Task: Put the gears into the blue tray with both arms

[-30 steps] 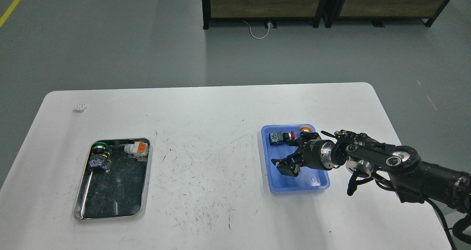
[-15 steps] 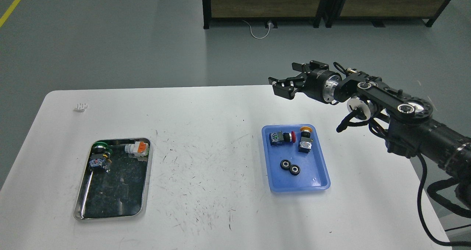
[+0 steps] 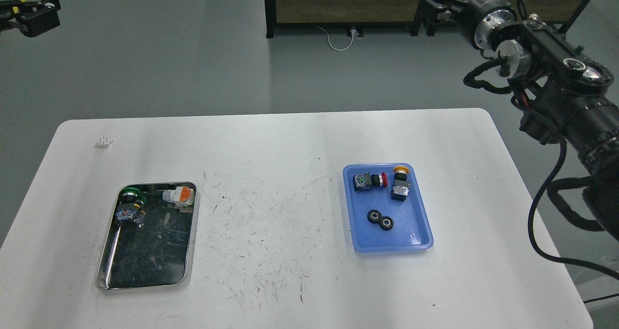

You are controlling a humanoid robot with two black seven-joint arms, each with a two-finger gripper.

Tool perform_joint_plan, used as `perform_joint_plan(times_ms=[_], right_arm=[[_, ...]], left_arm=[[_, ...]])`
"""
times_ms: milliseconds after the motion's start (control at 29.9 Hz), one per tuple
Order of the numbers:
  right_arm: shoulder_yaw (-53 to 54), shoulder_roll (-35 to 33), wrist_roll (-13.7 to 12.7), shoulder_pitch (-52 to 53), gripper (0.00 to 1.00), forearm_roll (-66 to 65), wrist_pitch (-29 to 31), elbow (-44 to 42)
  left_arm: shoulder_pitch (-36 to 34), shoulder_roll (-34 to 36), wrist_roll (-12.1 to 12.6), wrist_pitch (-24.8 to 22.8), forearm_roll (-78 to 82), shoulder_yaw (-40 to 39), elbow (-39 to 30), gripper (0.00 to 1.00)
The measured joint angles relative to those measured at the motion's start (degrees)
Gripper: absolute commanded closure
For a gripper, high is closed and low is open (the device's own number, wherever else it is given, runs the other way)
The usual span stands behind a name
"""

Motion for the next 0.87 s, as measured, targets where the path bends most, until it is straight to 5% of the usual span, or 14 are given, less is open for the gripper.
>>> perform_joint_plan(times_ms=[869], right_arm=[[2.0,-2.7,0.2,4.5,0.01,0.0,-1.4,-1.2]], left_arm=[[-0.2,-7.5,-0.6,6.6,0.7,-4.8,-0.3,0.01]])
